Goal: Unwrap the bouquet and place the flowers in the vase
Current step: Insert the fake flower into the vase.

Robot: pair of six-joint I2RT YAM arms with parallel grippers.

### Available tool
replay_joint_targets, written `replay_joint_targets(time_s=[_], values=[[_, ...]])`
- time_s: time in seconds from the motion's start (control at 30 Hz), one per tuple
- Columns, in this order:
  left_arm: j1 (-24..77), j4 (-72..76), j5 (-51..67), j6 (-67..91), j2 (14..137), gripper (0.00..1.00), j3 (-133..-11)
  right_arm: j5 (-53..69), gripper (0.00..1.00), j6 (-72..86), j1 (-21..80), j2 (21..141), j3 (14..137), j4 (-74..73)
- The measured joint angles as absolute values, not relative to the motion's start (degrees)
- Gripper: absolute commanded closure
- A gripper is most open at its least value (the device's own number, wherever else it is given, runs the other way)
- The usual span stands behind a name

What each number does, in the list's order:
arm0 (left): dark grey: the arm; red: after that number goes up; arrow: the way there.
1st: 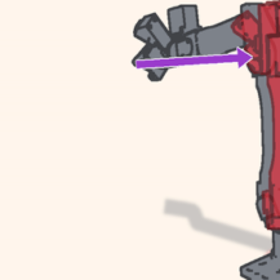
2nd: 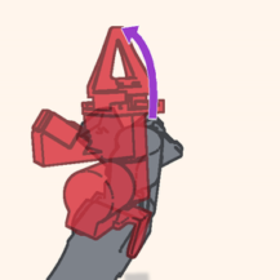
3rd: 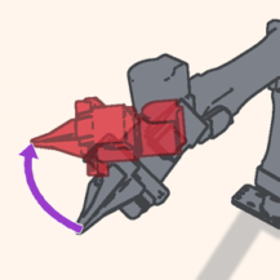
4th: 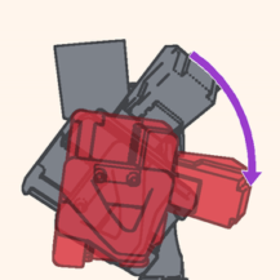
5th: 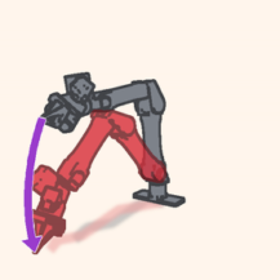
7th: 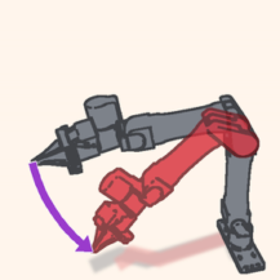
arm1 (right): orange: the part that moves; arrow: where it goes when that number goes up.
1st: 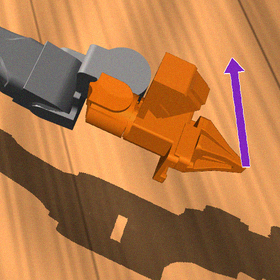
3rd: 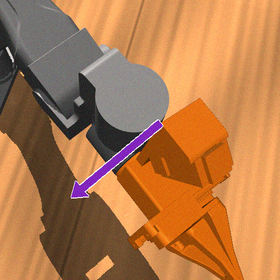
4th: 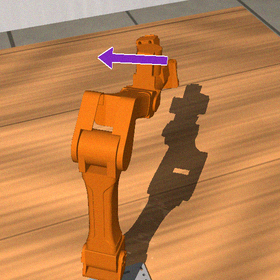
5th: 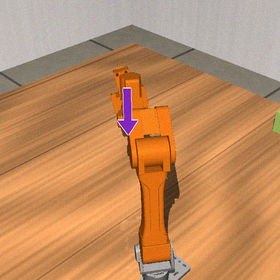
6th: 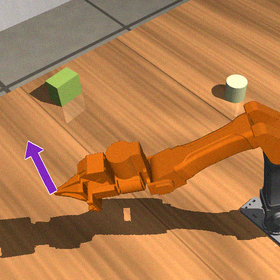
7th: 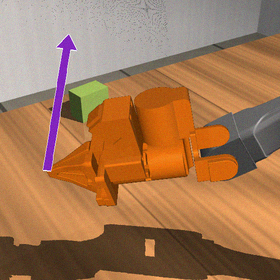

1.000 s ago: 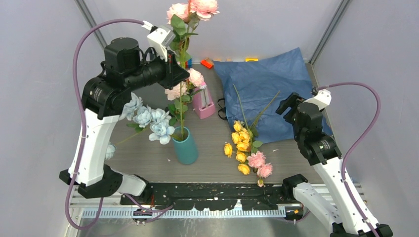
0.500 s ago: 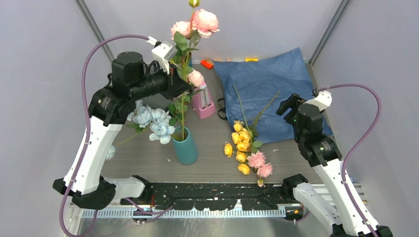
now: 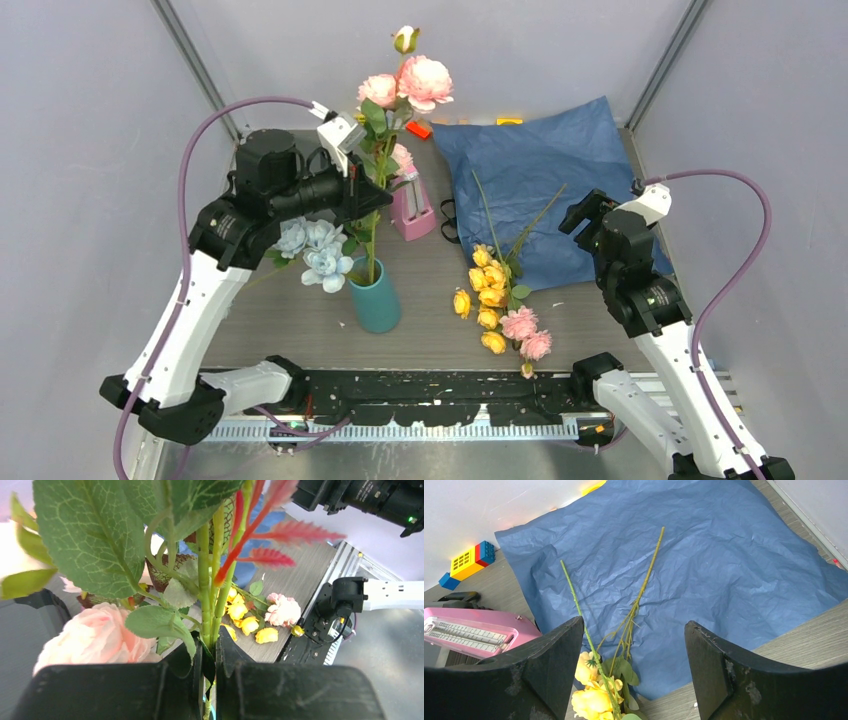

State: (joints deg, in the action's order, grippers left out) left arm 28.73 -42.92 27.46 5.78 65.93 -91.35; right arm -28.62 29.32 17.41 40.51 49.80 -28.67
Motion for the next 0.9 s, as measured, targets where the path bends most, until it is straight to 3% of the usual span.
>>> replay_joint_targets(time_s=[0.6,0.9], values=[[28.7,-38.1,34.0,0.6,61.0,1.0,-77.0,-28.0,0.21,30.3,17.4,41.5,49.0,-27.8],[28.7,-37.6,35.2,-2.7,59.9,0.92,-73.3,-26.9,0.21,30.6,17.4,42.5,48.9,-27.1]])
